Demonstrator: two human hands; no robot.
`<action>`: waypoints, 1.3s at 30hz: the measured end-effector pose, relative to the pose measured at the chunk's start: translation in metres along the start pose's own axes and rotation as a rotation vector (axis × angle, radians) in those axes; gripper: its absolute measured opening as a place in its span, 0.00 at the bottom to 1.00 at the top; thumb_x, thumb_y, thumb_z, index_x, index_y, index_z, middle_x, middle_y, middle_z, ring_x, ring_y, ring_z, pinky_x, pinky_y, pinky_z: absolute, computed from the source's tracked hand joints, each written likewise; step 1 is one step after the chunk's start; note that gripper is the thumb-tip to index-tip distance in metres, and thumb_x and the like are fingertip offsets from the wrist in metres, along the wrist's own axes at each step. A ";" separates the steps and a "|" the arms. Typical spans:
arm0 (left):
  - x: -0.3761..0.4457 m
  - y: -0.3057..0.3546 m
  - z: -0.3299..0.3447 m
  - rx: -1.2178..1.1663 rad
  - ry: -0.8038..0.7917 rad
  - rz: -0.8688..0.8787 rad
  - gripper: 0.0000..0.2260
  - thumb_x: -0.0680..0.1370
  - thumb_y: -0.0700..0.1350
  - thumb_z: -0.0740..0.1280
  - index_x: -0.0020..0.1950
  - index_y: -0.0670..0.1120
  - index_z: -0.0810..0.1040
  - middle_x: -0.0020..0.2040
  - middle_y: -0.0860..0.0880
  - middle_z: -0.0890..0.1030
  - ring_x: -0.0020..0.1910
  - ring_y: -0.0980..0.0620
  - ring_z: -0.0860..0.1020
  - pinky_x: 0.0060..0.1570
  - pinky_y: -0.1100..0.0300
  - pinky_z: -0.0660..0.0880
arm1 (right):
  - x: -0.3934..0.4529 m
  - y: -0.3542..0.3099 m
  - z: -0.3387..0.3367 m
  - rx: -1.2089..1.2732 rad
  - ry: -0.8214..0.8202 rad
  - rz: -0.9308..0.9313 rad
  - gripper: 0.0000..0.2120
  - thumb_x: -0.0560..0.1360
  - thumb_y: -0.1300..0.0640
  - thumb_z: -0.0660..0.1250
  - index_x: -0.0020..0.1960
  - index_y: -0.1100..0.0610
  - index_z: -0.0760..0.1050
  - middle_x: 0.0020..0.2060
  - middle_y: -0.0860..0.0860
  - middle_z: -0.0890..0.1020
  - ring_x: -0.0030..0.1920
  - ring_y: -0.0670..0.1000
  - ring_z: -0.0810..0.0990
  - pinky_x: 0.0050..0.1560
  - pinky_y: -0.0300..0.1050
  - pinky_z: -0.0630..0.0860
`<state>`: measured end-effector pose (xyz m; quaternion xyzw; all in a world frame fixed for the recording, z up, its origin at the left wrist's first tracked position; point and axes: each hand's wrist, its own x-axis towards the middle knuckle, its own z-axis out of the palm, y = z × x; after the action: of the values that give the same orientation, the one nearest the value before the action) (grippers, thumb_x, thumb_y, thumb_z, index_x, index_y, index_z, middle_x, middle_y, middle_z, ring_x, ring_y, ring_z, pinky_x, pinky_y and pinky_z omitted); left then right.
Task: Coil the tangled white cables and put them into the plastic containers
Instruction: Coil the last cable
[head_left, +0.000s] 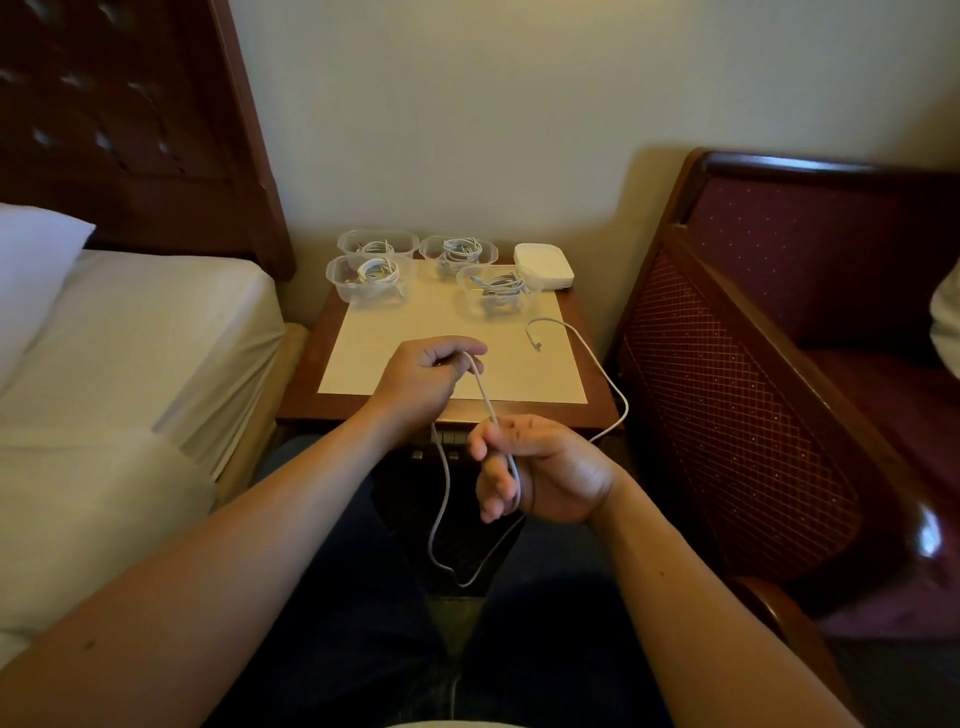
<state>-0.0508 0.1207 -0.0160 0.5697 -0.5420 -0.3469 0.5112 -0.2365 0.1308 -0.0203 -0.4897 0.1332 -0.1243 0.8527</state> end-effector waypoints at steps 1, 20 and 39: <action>0.000 -0.002 0.002 -0.002 0.024 -0.018 0.11 0.83 0.34 0.61 0.57 0.40 0.83 0.45 0.45 0.82 0.28 0.65 0.75 0.34 0.75 0.68 | 0.001 0.000 0.002 0.012 -0.013 0.003 0.12 0.84 0.57 0.55 0.52 0.61 0.75 0.33 0.53 0.82 0.40 0.55 0.86 0.45 0.48 0.81; -0.035 -0.010 0.026 0.352 -0.267 -0.083 0.10 0.79 0.39 0.64 0.42 0.42 0.82 0.40 0.47 0.83 0.42 0.52 0.79 0.46 0.59 0.73 | -0.009 -0.023 0.016 0.172 0.533 -0.358 0.21 0.81 0.46 0.56 0.61 0.62 0.74 0.50 0.56 0.87 0.43 0.50 0.88 0.35 0.41 0.84; -0.047 0.007 0.026 0.556 -0.440 -0.067 0.08 0.81 0.38 0.61 0.50 0.41 0.81 0.48 0.41 0.82 0.48 0.44 0.79 0.45 0.51 0.75 | 0.003 -0.011 0.014 0.100 0.429 -0.432 0.21 0.84 0.59 0.56 0.74 0.65 0.63 0.68 0.62 0.77 0.66 0.63 0.79 0.64 0.55 0.79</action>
<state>-0.0851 0.1616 -0.0232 0.6160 -0.6940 -0.3170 0.1961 -0.2296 0.1355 -0.0041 -0.4265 0.1967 -0.4098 0.7819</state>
